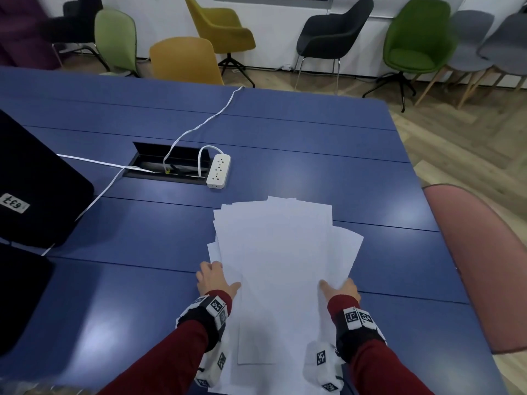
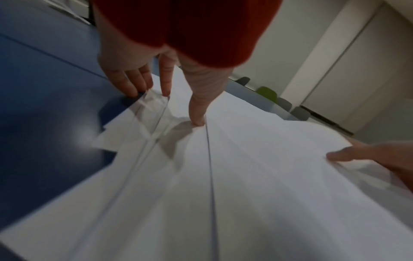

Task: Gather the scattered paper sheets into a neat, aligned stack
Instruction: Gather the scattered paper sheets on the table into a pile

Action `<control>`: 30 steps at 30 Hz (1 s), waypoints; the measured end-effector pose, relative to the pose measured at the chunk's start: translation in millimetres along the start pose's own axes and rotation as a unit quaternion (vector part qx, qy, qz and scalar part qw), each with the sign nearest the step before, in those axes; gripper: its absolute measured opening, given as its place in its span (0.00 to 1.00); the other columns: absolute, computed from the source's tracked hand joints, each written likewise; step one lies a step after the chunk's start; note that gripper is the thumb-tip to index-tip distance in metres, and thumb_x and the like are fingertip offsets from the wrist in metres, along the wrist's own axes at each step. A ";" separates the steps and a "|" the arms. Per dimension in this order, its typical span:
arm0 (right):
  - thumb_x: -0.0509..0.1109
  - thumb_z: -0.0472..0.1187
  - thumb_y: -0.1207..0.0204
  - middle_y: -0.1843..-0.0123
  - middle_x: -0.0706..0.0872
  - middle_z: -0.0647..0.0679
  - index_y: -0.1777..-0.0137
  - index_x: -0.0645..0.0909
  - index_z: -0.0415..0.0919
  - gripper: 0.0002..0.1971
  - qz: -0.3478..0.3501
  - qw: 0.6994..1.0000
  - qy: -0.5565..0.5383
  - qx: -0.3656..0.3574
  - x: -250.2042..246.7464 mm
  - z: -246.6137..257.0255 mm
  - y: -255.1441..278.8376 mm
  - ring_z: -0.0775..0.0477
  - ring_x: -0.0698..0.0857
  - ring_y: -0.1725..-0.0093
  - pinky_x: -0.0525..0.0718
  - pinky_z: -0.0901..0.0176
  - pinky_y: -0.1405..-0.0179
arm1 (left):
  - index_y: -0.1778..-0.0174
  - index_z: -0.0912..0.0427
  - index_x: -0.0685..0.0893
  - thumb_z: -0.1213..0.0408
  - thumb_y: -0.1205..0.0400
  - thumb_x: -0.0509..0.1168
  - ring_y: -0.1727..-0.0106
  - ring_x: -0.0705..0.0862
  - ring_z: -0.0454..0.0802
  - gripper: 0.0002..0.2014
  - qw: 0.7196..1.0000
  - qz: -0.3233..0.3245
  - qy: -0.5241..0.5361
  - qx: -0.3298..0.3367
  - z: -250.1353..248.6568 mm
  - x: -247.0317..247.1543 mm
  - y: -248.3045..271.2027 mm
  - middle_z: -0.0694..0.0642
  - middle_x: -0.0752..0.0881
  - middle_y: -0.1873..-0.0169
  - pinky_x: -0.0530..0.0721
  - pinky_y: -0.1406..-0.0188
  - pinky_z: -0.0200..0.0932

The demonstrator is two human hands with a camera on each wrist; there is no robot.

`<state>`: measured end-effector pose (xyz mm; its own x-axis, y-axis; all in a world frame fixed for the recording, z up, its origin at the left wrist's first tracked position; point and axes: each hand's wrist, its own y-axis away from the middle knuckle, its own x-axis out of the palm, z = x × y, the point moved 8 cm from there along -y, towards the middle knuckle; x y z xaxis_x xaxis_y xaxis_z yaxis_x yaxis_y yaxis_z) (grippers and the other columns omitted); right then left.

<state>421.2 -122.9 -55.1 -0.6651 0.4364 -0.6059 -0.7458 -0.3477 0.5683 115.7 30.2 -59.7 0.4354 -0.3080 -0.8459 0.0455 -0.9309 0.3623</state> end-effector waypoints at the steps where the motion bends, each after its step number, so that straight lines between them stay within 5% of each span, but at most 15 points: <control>1: 0.73 0.46 0.32 0.40 0.85 0.34 0.39 0.79 0.33 0.24 0.019 1.000 0.014 -0.015 2.6 2.6 -1.1 0.35 0.83 0.45 0.79 0.55 0.49 | 0.39 0.60 0.75 0.55 0.34 0.77 0.37 0.71 0.60 0.30 1.000 -0.006 0.009 -0.006 1.3 0.2 1.4 0.59 0.71 0.36 0.79 0.42 0.52; 5: 0.77 0.47 0.36 0.38 0.76 0.37 0.49 0.82 0.33 0.20 0.014 0.995 0.086 -0.041 5.5 12.9 4.6 0.34 0.83 0.48 0.84 0.50 0.47 | 0.33 0.63 0.72 0.58 0.34 0.77 0.35 0.69 0.63 0.35 0.999 0.000 0.051 -0.016 3.0 1.6 2.7 0.61 0.69 0.34 0.76 0.37 0.54; 11: 0.81 0.40 0.37 0.27 0.63 0.35 0.28 0.64 0.29 0.41 0.032 0.995 0.091 0.004 22.0 21.4 17.9 0.31 0.79 0.37 0.82 0.46 0.43 | 0.29 0.65 0.68 0.58 0.35 0.78 0.33 0.69 0.64 0.40 0.998 0.029 0.053 -0.037 4.4 -2.6 1.0 0.62 0.67 0.31 0.75 0.34 0.52; 20: 0.83 0.41 0.46 0.40 0.86 0.36 0.40 0.78 0.33 0.33 0.022 0.998 0.038 0.042 14.3 14.2 9.2 0.35 0.85 0.40 0.85 0.48 0.42 | 0.32 0.61 0.73 0.49 0.34 0.75 0.33 0.69 0.59 0.37 0.999 0.043 -0.002 0.027 1.9 -0.7 0.4 0.58 0.70 0.35 0.77 0.36 0.53; 25: 0.81 0.39 0.43 0.38 0.83 0.36 0.41 0.78 0.33 0.29 0.030 0.997 0.065 0.030 15.6 17.7 17.6 0.35 0.83 0.39 0.85 0.51 0.43 | 0.43 0.61 0.79 0.43 0.39 0.70 0.35 0.69 0.59 0.33 0.997 0.060 -0.054 -0.008 -13.2 -11.3 -0.2 0.58 0.69 0.37 0.77 0.38 0.52; 30: 0.78 0.38 0.38 0.32 0.71 0.36 0.37 0.77 0.34 0.28 0.034 0.995 0.093 0.000 13.2 16.5 23.2 0.37 0.79 0.44 0.79 0.55 0.41 | 0.37 0.69 0.74 0.44 0.37 0.71 0.33 0.68 0.63 0.40 0.997 0.055 0.021 -0.040 -20.5 -3.6 -0.9 0.61 0.67 0.34 0.76 0.34 0.55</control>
<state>395.7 -111.5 -40.7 -0.7087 0.2502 -0.6596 -0.6994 -0.3716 0.6105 132.5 36.2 -48.9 0.4788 -0.3966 -0.7832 0.0667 -0.8731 0.4829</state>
